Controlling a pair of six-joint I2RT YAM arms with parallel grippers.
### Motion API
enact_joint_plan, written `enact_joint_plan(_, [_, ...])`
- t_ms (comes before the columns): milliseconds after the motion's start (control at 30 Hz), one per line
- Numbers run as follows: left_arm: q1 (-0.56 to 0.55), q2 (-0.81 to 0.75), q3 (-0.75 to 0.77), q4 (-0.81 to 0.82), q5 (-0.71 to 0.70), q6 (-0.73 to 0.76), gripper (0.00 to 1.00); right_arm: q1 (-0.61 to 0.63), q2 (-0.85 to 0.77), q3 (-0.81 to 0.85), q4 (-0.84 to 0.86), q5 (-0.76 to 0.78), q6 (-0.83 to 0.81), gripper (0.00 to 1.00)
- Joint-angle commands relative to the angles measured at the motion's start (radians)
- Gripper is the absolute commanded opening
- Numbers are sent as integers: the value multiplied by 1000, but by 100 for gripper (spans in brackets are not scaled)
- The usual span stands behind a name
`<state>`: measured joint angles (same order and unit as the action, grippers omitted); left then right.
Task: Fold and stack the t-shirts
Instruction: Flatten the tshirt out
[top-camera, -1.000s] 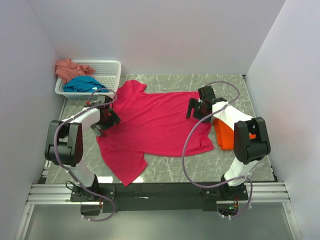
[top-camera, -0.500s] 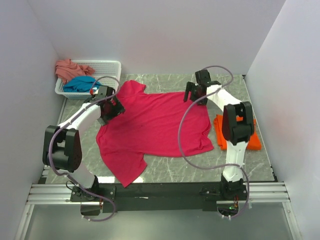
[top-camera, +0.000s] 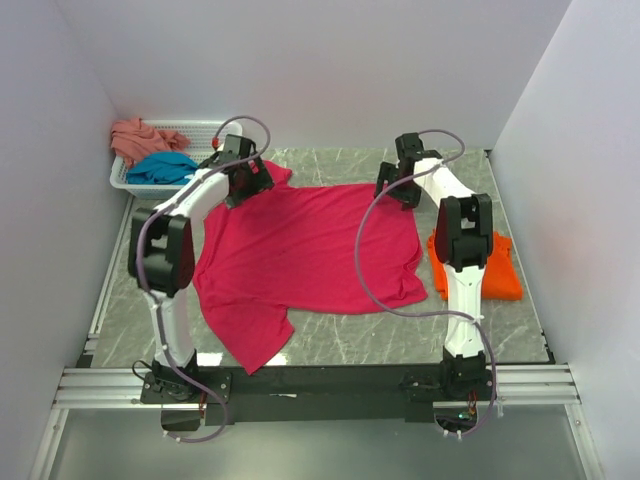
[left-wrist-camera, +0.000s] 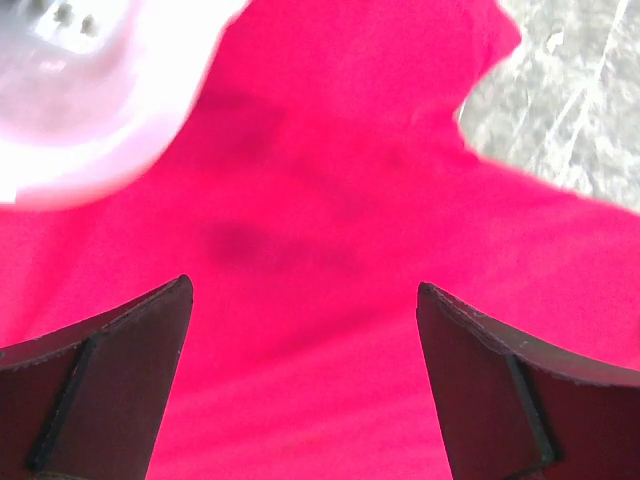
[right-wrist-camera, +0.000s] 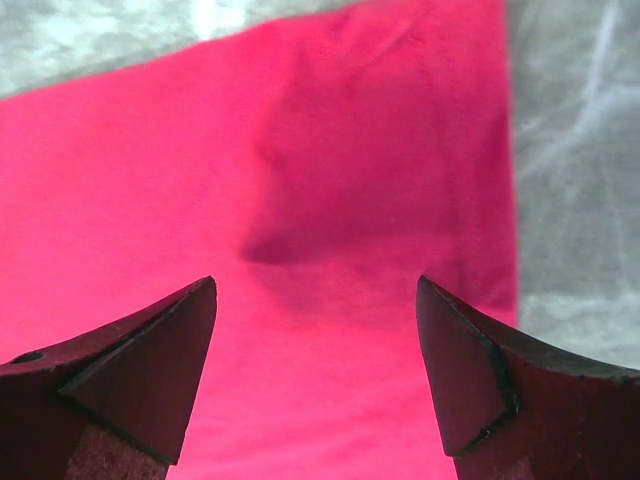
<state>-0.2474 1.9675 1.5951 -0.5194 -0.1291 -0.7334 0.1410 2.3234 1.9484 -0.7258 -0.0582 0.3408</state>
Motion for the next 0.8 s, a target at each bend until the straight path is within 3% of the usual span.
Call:
enact_joint_plan(0, [-7, 94, 138, -2, 9, 51, 99, -32, 19, 46, -96, 46, -22, 87])
enact_joint_plan(300, [-12, 393, 485, -85, 68, 84, 99, -110, 48, 69, -126, 44, -49, 86])
enact_joint_plan(567, [-16, 510, 555, -47, 135, 72, 99, -136, 83, 130, -149, 12, -74, 85])
enact_joint_plan(767, [-18, 594, 650, -56, 166, 63, 99, -127, 37, 113, -55, -65, -120, 79])
